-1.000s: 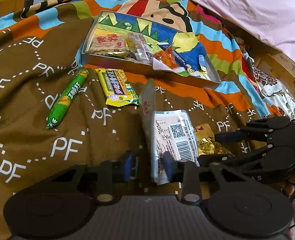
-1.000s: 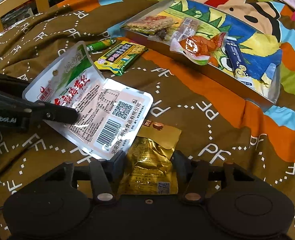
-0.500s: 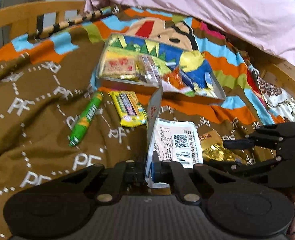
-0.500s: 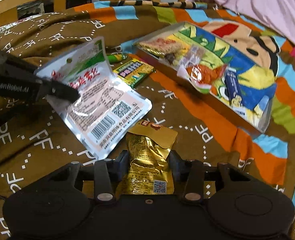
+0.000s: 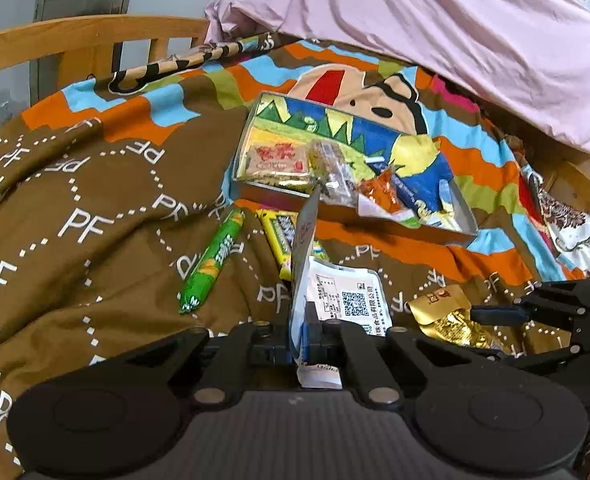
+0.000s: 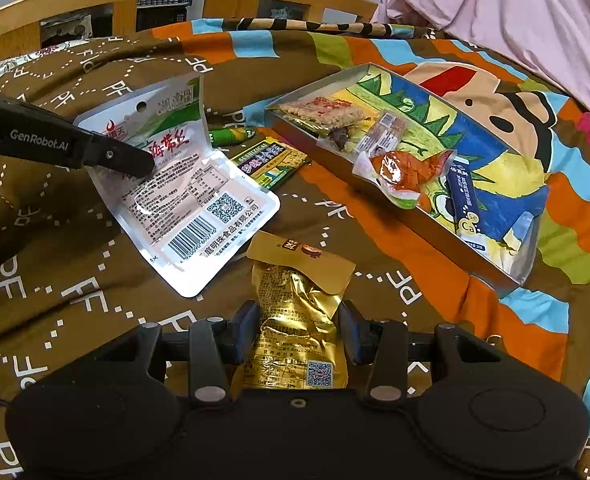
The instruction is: Organize snacks
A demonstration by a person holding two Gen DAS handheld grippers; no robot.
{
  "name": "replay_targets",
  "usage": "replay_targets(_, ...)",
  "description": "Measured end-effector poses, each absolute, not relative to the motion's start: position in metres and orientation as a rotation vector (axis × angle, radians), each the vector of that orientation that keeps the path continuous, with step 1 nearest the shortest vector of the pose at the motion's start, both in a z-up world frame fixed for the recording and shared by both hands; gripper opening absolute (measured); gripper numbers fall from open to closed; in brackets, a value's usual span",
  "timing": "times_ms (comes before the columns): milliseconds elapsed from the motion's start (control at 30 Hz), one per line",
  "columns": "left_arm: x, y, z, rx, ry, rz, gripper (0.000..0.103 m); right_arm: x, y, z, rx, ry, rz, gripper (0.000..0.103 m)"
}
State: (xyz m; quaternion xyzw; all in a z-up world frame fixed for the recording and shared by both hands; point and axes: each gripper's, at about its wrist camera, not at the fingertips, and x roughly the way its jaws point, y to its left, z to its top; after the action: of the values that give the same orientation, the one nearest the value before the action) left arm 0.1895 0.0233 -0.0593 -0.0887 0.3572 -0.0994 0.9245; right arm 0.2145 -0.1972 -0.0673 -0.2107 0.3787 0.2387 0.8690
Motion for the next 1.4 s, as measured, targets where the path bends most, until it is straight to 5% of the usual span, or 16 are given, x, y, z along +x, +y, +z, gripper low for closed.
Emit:
replay_targets(233, 0.198, 0.025, -0.074, -0.218, 0.817, -0.203, 0.012, 0.217, -0.196, -0.070, -0.437, 0.812, 0.502, 0.046)
replay_targets(400, 0.208, 0.030, -0.087, -0.302, 0.874, -0.245, 0.037, 0.221, -0.196, -0.076, -0.428, 0.841, 0.500, 0.047)
replay_targets(767, 0.197, 0.016, -0.075, -0.177, 0.780, -0.241, 0.014, 0.218, -0.184, -0.086, -0.528, 0.814, 0.491, 0.046)
replay_targets(1400, 0.190, 0.026, -0.054, -0.255, 0.664, -0.250, 0.011, 0.210, -0.187, -0.062, -0.518, 0.628, 0.471, 0.046)
